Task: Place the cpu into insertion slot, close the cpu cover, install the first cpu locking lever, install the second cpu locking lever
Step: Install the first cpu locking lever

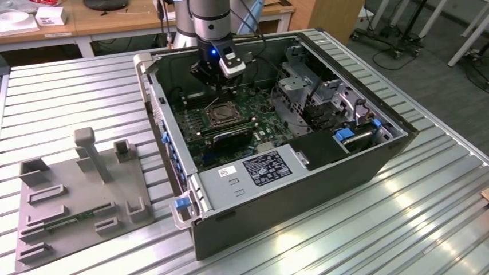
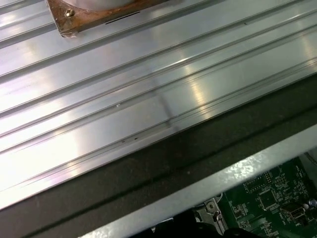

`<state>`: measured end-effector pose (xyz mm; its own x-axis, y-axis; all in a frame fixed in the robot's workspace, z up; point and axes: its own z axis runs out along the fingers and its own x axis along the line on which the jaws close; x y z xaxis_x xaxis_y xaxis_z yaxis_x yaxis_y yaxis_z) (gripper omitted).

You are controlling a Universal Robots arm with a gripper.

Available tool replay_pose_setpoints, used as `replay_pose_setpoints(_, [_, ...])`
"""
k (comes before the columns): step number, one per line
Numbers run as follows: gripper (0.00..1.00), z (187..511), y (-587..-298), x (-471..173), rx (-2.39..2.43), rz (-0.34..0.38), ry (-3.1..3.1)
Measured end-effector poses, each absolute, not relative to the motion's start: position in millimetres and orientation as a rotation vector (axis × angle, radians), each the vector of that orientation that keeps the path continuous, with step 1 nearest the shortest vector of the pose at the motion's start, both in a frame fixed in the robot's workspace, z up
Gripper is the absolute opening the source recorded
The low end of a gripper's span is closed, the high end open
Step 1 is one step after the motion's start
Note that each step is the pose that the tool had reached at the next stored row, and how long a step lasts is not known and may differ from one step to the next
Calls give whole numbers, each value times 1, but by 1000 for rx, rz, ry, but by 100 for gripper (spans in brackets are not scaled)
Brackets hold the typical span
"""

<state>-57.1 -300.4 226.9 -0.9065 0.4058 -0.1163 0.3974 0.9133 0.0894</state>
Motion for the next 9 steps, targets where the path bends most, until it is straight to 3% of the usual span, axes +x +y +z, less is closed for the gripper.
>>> replay_pose_setpoints(9, [11,233,-301,-57,623,119,2945])
